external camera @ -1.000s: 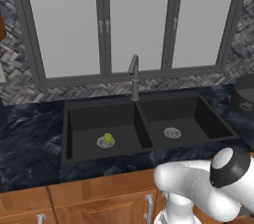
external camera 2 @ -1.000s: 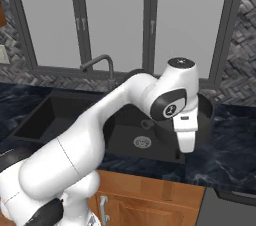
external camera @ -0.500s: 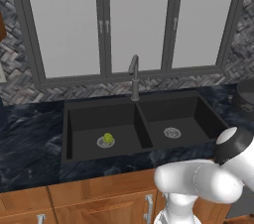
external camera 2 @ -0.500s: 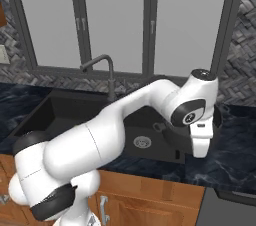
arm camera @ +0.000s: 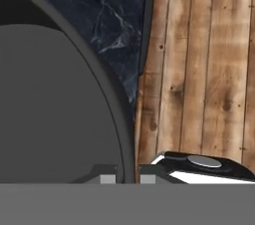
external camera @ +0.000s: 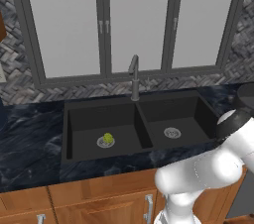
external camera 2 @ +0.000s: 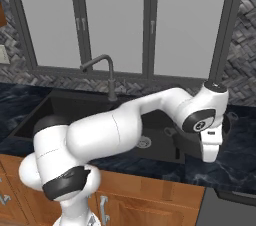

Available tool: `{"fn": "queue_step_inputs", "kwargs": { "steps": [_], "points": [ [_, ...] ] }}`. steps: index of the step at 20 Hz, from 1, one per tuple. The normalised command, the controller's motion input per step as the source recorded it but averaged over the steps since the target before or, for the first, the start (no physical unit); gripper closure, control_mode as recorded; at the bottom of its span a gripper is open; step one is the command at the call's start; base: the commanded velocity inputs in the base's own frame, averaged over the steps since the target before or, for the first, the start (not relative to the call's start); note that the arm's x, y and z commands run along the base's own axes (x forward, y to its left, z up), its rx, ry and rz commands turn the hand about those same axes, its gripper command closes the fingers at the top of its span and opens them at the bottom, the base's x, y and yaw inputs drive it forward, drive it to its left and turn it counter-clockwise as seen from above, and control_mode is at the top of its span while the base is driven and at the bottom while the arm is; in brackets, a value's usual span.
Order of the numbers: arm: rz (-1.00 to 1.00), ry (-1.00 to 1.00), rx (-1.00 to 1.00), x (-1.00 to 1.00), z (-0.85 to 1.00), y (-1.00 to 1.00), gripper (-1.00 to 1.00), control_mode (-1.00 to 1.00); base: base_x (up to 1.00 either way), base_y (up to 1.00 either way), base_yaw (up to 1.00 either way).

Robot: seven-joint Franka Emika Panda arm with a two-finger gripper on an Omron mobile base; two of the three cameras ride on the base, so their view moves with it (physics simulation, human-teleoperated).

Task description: Dump the broccoli from the pot into the sink. Then turn on the water and wash the broccoli. Then turn off the water and put the broccoli back in the pot.

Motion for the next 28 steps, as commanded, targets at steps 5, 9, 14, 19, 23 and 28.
{"fn": "queue_step_inputs", "kwargs": {
  "steps": [5, 9, 14, 19, 23, 28],
  "points": [
    [0.0, 0.0, 0.02, 0.24, -0.33, -0.24, 1.0, -1.0, 0.0, 0.0, 0.0],
    [0.0, 0.0, 0.01, 0.15, -0.25, -0.15, 1.0, -1.0, 0.0, 0.0, 0.0],
    [0.0, 0.0, 0.0, 0.12, -0.28, -0.12, 1.0, -1.0, 0.0, 0.0, 0.0],
    [0.0, 0.0, 0.0, 0.12, -0.33, -0.08, 1.0, -1.0, 0.0, 0.0, 0.0],
    [0.0, 0.0, 0.0, 0.15, -0.29, 0.0, 1.0, -1.0, 0.0, 0.0, 0.0],
    [0.0, 0.0, 0.0, 0.18, -0.28, -0.04, 1.0, -1.0, 0.0, 0.0, 0.0]
  ]
}}
